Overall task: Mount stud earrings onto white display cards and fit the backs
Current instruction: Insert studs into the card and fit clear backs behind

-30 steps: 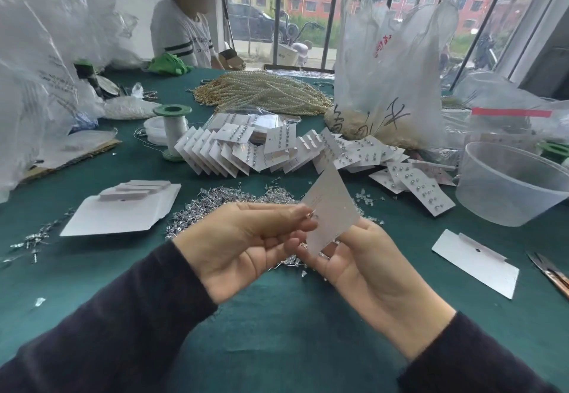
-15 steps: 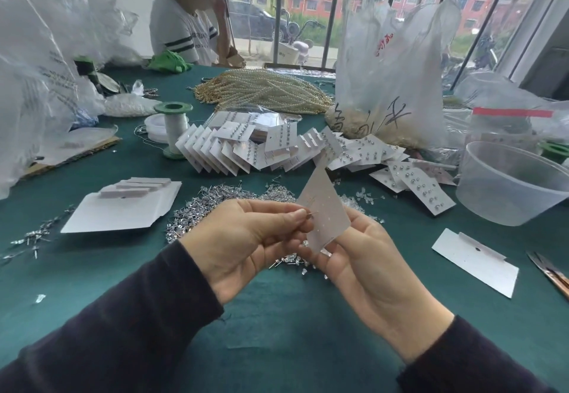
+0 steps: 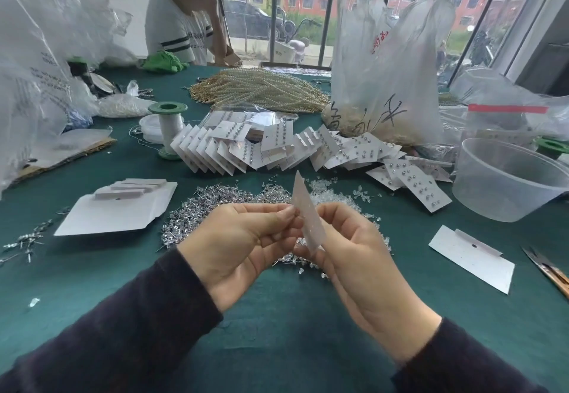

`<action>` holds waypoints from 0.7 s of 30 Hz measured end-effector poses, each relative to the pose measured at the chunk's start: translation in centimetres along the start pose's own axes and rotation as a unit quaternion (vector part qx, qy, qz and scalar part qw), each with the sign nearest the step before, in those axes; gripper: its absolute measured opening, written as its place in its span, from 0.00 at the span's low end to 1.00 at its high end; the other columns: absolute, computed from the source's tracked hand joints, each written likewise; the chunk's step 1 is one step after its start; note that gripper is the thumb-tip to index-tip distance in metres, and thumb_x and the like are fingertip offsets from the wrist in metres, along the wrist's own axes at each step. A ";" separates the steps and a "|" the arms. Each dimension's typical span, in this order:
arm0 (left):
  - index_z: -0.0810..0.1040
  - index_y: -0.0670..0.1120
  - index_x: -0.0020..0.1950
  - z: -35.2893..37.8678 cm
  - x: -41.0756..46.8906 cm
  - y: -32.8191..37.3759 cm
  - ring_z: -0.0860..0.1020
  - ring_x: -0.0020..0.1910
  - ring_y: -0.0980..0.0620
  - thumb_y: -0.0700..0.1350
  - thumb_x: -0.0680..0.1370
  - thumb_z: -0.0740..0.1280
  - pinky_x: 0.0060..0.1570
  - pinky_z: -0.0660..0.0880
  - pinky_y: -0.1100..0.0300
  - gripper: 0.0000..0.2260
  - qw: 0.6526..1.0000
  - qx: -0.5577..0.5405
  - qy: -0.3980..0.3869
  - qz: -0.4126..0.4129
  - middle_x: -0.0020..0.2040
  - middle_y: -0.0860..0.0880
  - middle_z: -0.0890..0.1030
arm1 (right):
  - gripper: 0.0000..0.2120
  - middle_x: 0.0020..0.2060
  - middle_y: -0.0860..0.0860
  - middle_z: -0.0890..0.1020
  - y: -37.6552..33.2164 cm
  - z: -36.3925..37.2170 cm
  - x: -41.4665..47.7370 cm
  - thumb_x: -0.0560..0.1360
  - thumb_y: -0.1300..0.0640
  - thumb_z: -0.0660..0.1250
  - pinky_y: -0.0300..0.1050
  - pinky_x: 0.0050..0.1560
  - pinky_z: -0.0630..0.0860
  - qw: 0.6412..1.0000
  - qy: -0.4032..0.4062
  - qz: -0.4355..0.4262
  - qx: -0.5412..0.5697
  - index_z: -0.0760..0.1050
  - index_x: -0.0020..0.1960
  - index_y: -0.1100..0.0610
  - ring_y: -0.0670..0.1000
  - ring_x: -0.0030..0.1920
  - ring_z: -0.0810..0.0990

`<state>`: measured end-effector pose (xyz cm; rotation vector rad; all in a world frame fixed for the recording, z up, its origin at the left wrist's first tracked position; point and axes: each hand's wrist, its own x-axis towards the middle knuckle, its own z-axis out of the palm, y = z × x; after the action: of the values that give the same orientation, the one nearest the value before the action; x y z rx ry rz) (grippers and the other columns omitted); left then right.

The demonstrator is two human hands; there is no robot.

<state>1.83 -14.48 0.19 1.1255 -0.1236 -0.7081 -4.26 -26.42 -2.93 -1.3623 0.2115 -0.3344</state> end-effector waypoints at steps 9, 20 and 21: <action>0.78 0.33 0.49 -0.3 0.4 -0.4 0.75 0.38 0.51 0.36 0.71 0.65 0.34 0.75 0.65 0.10 0.999 -0.028 -0.012 -0.041 0.46 0.38 0.79 | 0.05 0.34 0.52 0.78 0.3 0.1 -0.2 0.76 0.58 0.64 0.37 0.33 0.68 0.973 0.025 -0.110 -0.204 0.72 0.41 0.53 0.42 0.31 0.72; 0.80 0.39 0.41 0.0 0.1 -0.6 0.73 0.28 0.56 0.35 0.70 0.64 0.21 0.69 0.69 0.06 0.999 0.007 -0.004 -0.040 0.35 0.46 0.79 | 0.02 0.44 0.44 0.70 -0.1 0.4 -0.7 0.73 0.59 0.63 0.34 0.42 0.73 0.853 0.114 -0.311 -0.403 0.70 0.43 0.54 0.41 0.45 0.72; 0.80 0.39 0.41 0.0 0.2 -0.7 0.72 0.26 0.57 0.35 0.71 0.63 0.20 0.68 0.69 0.06 0.999 0.011 -0.001 -0.041 0.34 0.46 0.78 | 0.02 0.45 0.44 0.70 -0.3 0.4 -0.8 0.73 0.59 0.63 0.33 0.42 0.73 0.849 0.116 -0.314 -0.409 0.70 0.43 0.54 0.41 0.46 0.71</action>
<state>1.67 -14.73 -0.46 1.1553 -0.0867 -0.7819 -4.86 -25.84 -2.64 -2.2343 0.0968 -1.0520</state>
